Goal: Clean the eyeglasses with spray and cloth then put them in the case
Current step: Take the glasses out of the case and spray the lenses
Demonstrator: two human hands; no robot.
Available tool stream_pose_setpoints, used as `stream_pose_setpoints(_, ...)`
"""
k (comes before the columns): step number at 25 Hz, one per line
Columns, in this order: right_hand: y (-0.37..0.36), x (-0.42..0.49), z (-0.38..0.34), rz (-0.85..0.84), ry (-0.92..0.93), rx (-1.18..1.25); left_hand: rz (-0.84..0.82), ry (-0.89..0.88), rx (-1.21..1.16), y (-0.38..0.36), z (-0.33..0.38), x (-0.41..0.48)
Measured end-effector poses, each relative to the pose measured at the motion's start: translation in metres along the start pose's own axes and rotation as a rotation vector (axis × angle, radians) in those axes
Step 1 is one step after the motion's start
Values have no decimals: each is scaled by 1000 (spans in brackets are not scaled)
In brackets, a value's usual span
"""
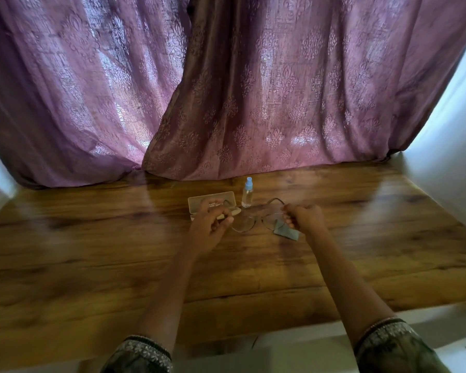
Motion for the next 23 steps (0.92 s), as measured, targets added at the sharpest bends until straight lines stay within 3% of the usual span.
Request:
stream_pose_setpoints(7, -16, 12, -6, -77, -9, 170, 142, -143, 10, 14, 22, -1)
stream_pose_setpoints(13, -34, 28, -7, -73, 32, 220, 335, -91, -167, 43, 6, 3)
stream_pose_setpoints(18, -43, 57, 9, 2, 69, 32, 425, -42, -231, 73, -10, 25)
stream_pose_setpoints(23, -57, 88, 10, 132, 90, -289, 377, 20, -252, 81, -22, 50)
Point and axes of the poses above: each hand's wrist, its own x-axis towards the middle knuckle, its own y-axis out of the back of the hand, z = x × y, the point moved 7 cm from there along x, towards the middle knuckle, and after that the axes turned 10 degrees about -z, right-handed, at the moved point
